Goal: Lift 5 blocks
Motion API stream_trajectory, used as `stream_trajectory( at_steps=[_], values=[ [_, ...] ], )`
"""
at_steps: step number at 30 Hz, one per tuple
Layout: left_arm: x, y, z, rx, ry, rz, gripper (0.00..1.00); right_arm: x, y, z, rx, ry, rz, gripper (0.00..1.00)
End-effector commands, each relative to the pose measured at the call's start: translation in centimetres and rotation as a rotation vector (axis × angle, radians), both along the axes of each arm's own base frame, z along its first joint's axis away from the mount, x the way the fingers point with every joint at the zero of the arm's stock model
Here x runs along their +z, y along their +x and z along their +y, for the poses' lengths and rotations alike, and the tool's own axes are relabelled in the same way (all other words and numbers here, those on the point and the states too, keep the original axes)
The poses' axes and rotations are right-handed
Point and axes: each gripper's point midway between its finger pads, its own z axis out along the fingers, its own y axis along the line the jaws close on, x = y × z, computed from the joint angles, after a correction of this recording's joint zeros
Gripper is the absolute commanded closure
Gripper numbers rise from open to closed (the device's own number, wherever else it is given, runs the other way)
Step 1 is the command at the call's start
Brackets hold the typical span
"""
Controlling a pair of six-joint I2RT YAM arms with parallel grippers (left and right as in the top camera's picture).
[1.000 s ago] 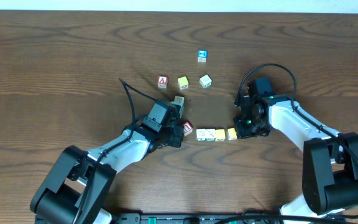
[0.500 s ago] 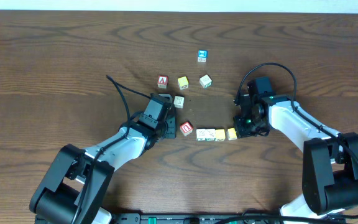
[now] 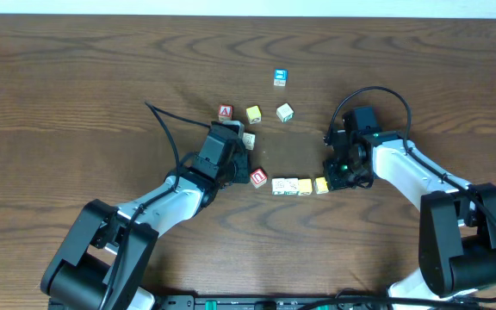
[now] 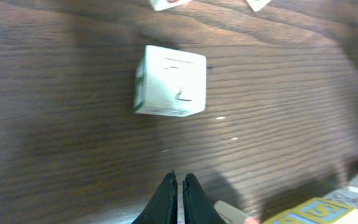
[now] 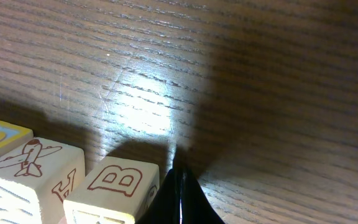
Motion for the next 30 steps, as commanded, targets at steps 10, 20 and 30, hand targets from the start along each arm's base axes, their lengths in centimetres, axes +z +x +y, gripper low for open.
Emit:
stream_trajectory(
  at_steps=[10,20,30],
  values=[
    [-0.6,-1.8,-1.8,-0.085,-0.042,0.049,0.93,-0.5,-0.5,0.0,0.017,-0.009,0.007,0.99],
    [-2.5,-3.4,-2.6,-0.129,-0.016,0.105,0.93,-0.5,-0.5,0.0,0.017,-0.009,0.008,0.99],
    [-3.1,-2.8,-1.7,-0.103,0.01,0.102,0.93,-0.5,-0.6,0.0,0.017,-0.009,0.011,0.99]
  ],
)
